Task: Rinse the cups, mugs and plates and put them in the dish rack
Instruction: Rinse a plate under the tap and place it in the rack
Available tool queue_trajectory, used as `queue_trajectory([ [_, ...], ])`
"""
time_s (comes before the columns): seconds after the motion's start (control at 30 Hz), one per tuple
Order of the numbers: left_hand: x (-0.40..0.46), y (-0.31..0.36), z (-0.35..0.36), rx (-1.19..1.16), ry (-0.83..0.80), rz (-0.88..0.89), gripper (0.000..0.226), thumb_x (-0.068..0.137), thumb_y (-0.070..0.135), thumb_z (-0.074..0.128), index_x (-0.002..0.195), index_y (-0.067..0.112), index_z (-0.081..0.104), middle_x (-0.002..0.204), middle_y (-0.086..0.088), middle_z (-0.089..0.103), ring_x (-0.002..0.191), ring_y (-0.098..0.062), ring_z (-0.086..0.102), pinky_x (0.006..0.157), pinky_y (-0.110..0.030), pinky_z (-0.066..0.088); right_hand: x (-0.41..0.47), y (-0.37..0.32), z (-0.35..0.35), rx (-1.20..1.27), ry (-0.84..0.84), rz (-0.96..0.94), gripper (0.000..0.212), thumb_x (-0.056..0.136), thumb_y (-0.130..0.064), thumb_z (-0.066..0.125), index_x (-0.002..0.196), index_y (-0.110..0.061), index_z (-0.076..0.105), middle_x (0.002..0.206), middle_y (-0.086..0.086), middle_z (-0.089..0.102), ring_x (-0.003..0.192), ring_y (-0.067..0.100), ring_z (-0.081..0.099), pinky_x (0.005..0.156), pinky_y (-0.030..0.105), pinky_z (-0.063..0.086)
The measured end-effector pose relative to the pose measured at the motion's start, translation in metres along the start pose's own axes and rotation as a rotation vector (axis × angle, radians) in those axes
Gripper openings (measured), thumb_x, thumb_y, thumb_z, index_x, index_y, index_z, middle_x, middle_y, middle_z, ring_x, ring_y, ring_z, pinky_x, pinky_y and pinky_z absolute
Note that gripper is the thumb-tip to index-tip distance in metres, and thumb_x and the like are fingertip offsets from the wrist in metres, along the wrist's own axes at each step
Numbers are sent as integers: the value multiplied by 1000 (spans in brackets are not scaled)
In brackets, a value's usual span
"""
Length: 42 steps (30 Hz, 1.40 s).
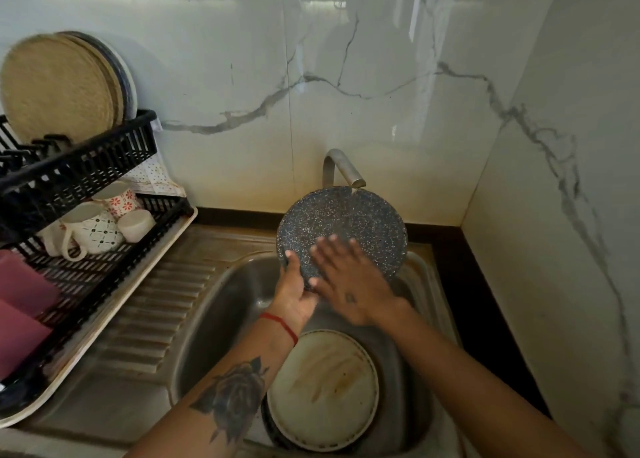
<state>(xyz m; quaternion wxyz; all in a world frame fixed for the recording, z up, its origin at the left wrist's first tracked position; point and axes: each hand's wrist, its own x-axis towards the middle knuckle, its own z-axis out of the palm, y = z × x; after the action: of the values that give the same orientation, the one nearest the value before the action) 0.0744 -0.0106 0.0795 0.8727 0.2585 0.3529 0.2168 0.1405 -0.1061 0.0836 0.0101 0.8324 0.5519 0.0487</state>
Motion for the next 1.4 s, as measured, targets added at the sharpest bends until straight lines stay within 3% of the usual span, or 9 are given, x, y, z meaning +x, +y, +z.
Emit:
queue_trajectory([
  [0.23,9,12,-10,42,-34,-14,74,90,62,38,141,8,41,138,-19,51,124,-34,51,93,-50,47,-27,36,11,-34,92,-439,49,101,-35,28,148,-19,29,154,-2,25,146,17,11,120,42,5],
  [0.33,13,19,-12,75,-18,59,81,85,68,41,146,15,35,143,-16,47,130,-35,46,104,-55,40,-41,71,10,-9,233,-350,44,97,-27,47,140,-18,43,147,3,40,141,27,28,116,40,15],
  [0.43,10,11,-2,46,-17,71,86,83,75,32,144,14,39,140,-15,50,128,-33,49,104,-49,42,-40,50,5,-67,297,-180,50,99,-37,31,139,-13,47,145,5,45,139,26,33,117,42,22],
  [0.6,6,4,2,-14,23,31,78,91,69,23,141,11,41,140,-16,49,128,-32,48,108,-45,39,-24,4,13,32,282,-208,48,99,-22,41,145,-11,37,151,7,37,143,27,26,118,44,9],
  [0.8,5,14,-6,49,12,90,61,99,55,26,145,16,37,142,-16,47,128,-34,47,101,-49,41,-40,48,6,-65,307,-402,51,78,-24,77,123,-7,62,131,10,59,124,29,53,97,53,47],
  [0.97,-1,12,2,2,-19,70,63,97,57,28,139,13,43,134,-15,54,123,-32,52,99,-47,45,-39,38,10,-192,404,-201,51,91,-37,47,132,-7,54,136,11,55,129,27,49,105,47,38],
  [1.1,-9,0,14,32,41,-22,63,95,60,32,111,3,56,119,-16,62,105,-25,61,82,-35,51,-15,-11,16,-201,387,-296,67,65,-30,75,125,-3,61,130,13,59,123,23,55,105,37,42],
  [1.27,-2,26,4,150,34,67,67,96,60,28,144,15,38,141,-17,48,127,-35,48,96,-49,45,-42,38,2,-200,450,-534,46,82,-11,70,126,-3,60,132,12,58,124,23,53,102,38,46],
  [1.4,-12,15,13,121,198,263,61,99,55,27,146,16,33,145,-14,42,133,-33,42,110,-49,35,-42,37,-5,-178,581,-430,37,86,-9,60,121,-2,63,125,13,62,118,25,59,99,39,48],
])
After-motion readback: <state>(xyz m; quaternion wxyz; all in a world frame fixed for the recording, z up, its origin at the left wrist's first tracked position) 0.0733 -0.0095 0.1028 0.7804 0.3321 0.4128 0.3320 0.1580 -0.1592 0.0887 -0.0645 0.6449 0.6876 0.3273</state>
